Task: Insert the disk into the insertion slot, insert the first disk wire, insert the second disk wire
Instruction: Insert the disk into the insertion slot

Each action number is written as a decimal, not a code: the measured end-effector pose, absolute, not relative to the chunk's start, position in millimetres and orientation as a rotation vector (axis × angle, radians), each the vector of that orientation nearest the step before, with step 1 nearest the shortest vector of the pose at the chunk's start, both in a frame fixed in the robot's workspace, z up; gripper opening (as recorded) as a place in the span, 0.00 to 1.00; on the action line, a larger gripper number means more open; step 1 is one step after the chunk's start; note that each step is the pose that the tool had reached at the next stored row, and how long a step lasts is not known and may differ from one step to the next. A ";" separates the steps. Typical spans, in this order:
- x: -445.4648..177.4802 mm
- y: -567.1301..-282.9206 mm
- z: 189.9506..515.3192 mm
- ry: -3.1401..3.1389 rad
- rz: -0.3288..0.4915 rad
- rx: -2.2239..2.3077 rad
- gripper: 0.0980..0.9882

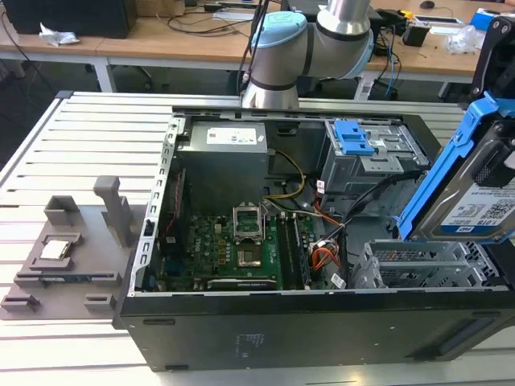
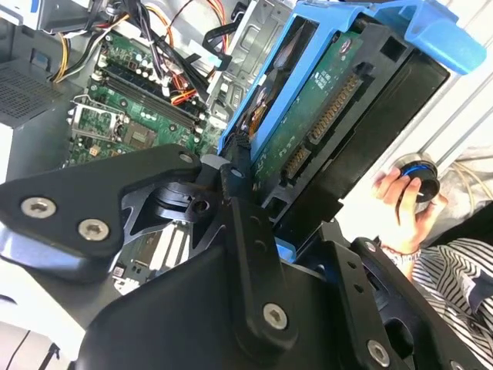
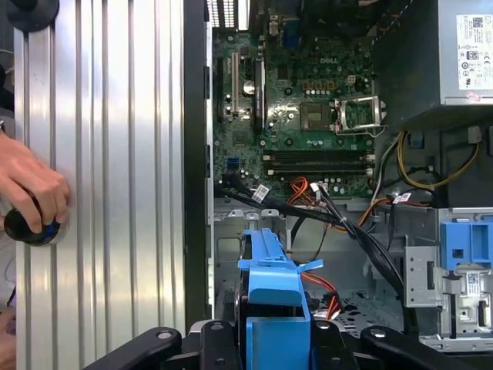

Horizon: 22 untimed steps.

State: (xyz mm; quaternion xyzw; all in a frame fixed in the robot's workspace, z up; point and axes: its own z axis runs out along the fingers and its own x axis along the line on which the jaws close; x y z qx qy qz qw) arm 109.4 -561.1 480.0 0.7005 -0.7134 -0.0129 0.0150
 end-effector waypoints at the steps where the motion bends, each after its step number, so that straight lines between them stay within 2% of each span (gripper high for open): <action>1: 109.4 -561.1 479.2 -2.220 -0.040 2.180 0.30; 22: 109.4 -561.1 457.5 -2.220 -0.040 2.180 0.30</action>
